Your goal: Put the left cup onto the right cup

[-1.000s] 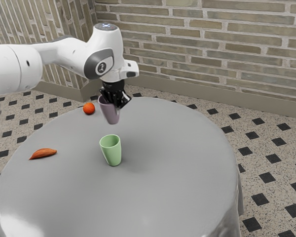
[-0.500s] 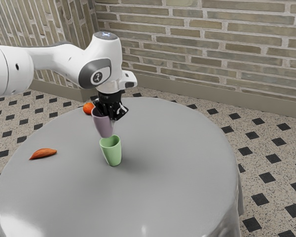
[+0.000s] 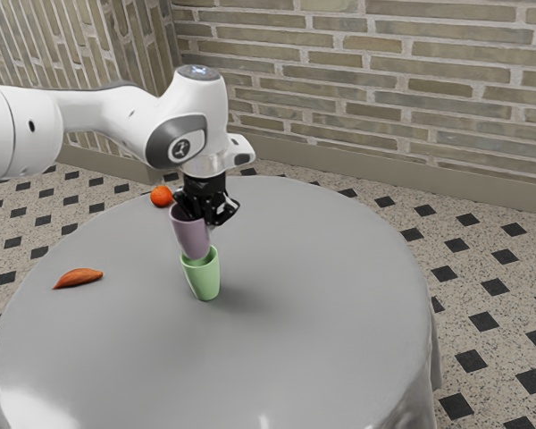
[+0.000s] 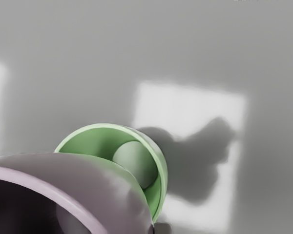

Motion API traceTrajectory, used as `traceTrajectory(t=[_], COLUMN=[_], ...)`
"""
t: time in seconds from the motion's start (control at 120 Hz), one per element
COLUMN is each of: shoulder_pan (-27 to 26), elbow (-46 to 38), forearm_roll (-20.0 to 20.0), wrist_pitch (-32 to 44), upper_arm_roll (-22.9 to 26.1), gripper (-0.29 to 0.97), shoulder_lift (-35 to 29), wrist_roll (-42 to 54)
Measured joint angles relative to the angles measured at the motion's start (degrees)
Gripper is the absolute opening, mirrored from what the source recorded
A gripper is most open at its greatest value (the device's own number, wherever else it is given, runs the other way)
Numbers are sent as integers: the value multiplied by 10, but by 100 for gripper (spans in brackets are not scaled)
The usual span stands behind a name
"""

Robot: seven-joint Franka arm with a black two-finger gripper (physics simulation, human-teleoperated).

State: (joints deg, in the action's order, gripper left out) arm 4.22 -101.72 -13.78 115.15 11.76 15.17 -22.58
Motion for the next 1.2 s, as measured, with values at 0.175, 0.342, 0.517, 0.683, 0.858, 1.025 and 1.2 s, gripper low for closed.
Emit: traceTrajectory(t=[0.175,0.342,0.517,0.683,0.858,1.025,1.2], shoulder_pan=[0,0,0,1,1,1,1], elbow=[0,0,0,1,1,1,1], forearm_roll=[-8,-11,-11,-12,-13,-15,-16], wrist_pitch=[5,7,10,17,23,26,27], upper_arm_roll=[0,0,0,0,0,-2,-2], gripper=[-11,-11,-11,-11,-4,32,52], shoulder_lift=[7,8,13,23,29,29,27], wrist_roll=[-21,-35,-47,-56,-62,-63,-63])
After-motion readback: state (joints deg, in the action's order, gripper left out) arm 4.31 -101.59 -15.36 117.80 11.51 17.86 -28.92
